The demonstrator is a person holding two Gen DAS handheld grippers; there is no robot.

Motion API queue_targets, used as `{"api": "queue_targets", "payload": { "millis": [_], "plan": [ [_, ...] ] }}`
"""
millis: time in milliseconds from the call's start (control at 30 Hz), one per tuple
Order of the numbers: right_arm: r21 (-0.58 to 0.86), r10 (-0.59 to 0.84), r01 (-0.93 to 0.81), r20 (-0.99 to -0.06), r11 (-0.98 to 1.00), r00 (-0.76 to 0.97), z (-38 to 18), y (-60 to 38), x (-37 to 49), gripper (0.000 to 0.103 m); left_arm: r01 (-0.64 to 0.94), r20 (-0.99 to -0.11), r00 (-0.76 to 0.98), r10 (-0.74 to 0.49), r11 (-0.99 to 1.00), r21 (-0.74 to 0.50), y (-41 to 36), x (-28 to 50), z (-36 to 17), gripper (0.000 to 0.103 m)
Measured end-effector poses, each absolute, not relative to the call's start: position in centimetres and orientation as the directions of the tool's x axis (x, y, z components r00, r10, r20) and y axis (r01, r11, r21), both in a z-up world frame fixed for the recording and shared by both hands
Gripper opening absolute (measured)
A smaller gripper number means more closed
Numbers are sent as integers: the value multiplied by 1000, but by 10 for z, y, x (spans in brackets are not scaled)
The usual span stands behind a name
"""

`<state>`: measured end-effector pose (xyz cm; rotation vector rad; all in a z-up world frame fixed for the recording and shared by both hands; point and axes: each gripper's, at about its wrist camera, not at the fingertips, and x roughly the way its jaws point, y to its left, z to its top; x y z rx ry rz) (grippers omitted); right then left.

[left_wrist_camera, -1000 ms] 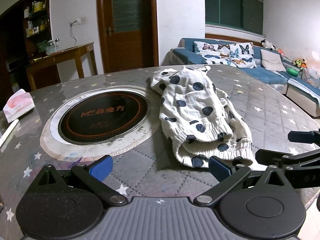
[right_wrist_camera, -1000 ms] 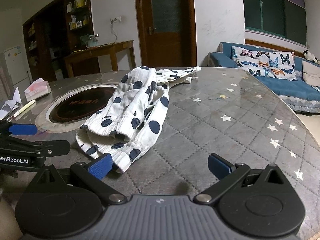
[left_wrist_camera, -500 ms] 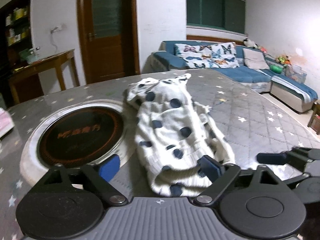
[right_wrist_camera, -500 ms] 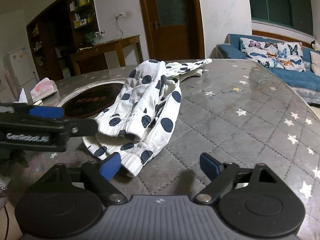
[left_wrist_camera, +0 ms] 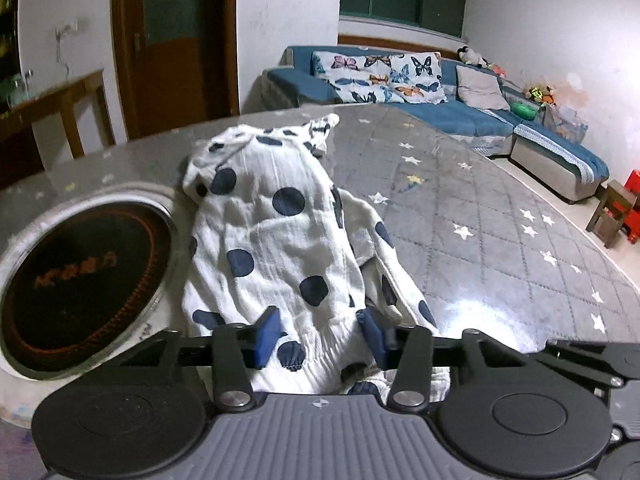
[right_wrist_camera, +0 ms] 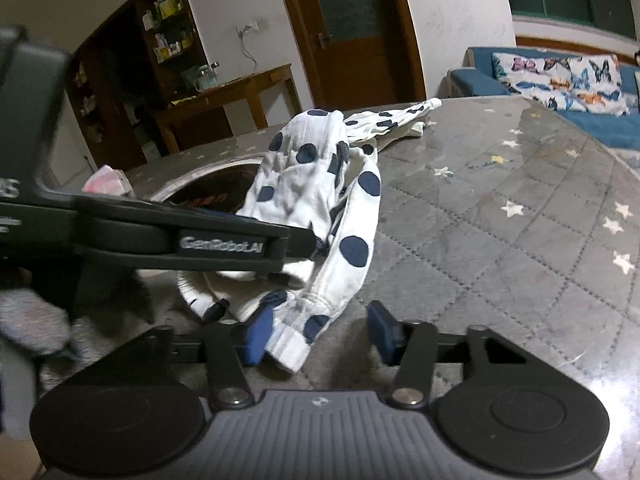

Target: Fold clothes

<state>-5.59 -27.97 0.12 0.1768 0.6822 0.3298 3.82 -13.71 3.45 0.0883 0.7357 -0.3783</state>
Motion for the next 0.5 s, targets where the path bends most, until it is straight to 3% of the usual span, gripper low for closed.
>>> {"api": "queue_targets", "payload": {
  "millis": [133,300,500],
  "plan": [
    [293,375,-244,-585,924,719,0,-282,-54,26,378,-662,667,-343,921,-96,-128,38,35,16],
    [324,396,-244,-579,914,713,-1,-286,-54,17,365,-638,675,-371,919,-149,-114,33,44,11],
    [327,402,-250,-572,911,715,2,-289,-58,14,324,-608,705,-365,928,-181,-94,22,59,9]
  ]
}}
